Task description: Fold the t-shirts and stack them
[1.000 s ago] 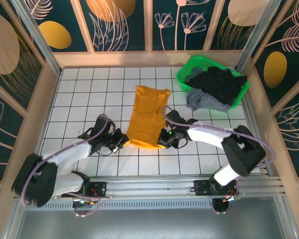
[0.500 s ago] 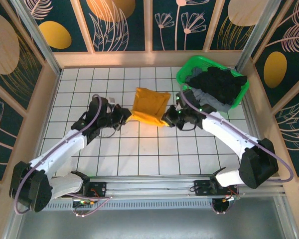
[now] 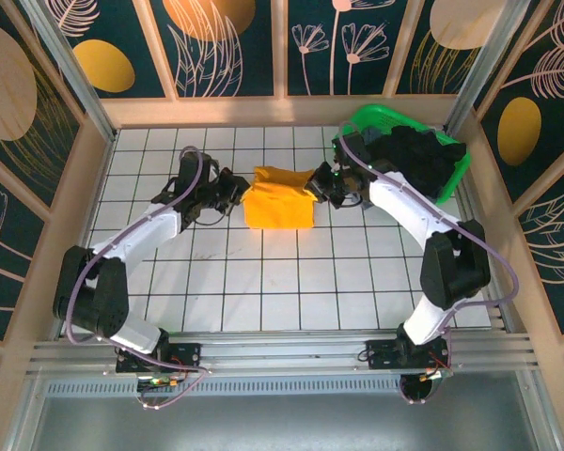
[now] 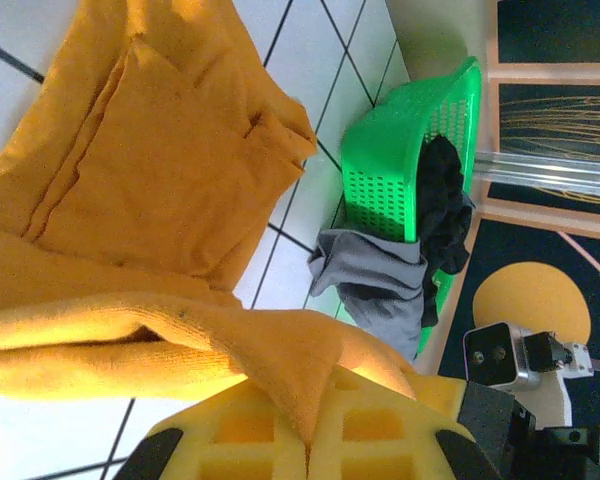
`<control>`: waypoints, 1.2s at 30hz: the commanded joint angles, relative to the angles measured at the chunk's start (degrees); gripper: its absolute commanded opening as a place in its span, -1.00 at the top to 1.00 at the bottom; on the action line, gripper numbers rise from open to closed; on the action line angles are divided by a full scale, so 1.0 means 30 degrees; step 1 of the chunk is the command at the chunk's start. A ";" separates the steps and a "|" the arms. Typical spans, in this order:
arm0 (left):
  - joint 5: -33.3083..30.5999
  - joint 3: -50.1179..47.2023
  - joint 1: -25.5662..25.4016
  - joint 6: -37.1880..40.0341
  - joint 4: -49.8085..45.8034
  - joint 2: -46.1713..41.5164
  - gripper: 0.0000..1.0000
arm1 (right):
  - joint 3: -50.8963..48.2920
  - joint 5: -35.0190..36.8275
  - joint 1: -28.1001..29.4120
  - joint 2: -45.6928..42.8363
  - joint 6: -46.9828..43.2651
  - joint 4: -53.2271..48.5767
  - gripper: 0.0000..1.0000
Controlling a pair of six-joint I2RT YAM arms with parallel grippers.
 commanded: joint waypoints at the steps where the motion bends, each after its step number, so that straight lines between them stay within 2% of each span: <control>1: 0.0466 0.0973 0.0192 0.0670 0.0999 0.1113 1.00 | 0.1074 0.0593 -0.0339 0.0663 -0.0156 -0.0677 1.00; 13: 0.0535 0.4815 0.0823 0.1911 0.0922 0.6030 1.00 | 0.3501 0.1243 -0.1455 0.3870 0.0025 -0.0253 1.00; 23: 0.0650 0.8919 0.1575 0.2833 0.0842 1.1033 1.00 | 0.8910 0.1637 -0.2324 0.9496 -0.1642 -0.0914 1.00; 25: 0.0962 1.0463 0.1680 0.3097 0.0895 1.2171 0.93 | 1.0296 0.1573 -0.2494 1.0632 -0.1921 -0.1306 1.00; 27: 0.1085 1.2222 0.1737 0.3502 0.0071 1.3257 0.85 | 1.1474 0.1396 -0.2592 1.1440 -0.2377 -0.1447 0.79; 29: 0.1146 1.3740 0.1762 0.3806 -0.0817 1.4097 0.70 | 1.2857 0.1613 -0.2714 1.2095 -0.2850 -0.2032 0.40; 31: 0.1025 1.4407 0.1769 0.3996 -0.1130 1.4202 0.37 | 1.4184 0.1821 -0.2888 1.2434 -0.3470 -0.2661 0.12; 34: 0.0165 1.4039 0.1781 0.4396 -0.1323 1.2782 -0.04 | 1.4959 0.2351 -0.2977 1.1685 -0.4535 -0.2912 -0.08; 36: -0.0579 1.2804 0.1770 0.4478 -0.1425 1.1256 -0.09 | 1.4562 0.2666 -0.2926 1.0612 -0.4946 -0.2751 -0.13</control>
